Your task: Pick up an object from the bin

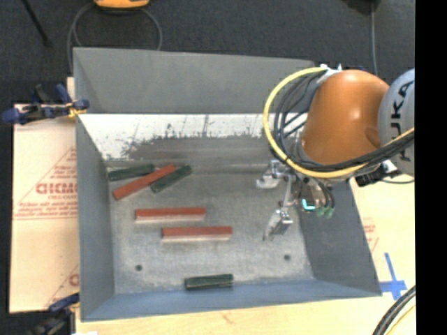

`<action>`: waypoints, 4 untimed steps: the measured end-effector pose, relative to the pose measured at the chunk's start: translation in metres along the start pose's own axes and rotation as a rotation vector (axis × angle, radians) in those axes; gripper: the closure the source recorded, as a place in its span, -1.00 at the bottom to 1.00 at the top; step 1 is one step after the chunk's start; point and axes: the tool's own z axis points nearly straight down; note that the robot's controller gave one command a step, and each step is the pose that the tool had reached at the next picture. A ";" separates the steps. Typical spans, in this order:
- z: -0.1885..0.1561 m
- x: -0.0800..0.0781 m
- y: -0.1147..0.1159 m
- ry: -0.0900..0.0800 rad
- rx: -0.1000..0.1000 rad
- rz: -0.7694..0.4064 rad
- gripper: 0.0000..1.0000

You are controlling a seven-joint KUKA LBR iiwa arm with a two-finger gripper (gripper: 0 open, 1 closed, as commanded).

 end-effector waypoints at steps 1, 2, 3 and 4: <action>-0.004 -0.002 0.000 -0.008 0.001 0.000 -1.00; 0.045 -0.010 0.025 -0.016 0.000 -0.009 -1.00; 0.114 0.002 0.030 -0.011 0.001 -0.166 -1.00; 0.137 -0.063 0.062 -0.002 0.002 -0.061 1.00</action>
Offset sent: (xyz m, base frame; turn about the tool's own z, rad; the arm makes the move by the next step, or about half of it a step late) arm 0.0125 0.0479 -0.0914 -0.0145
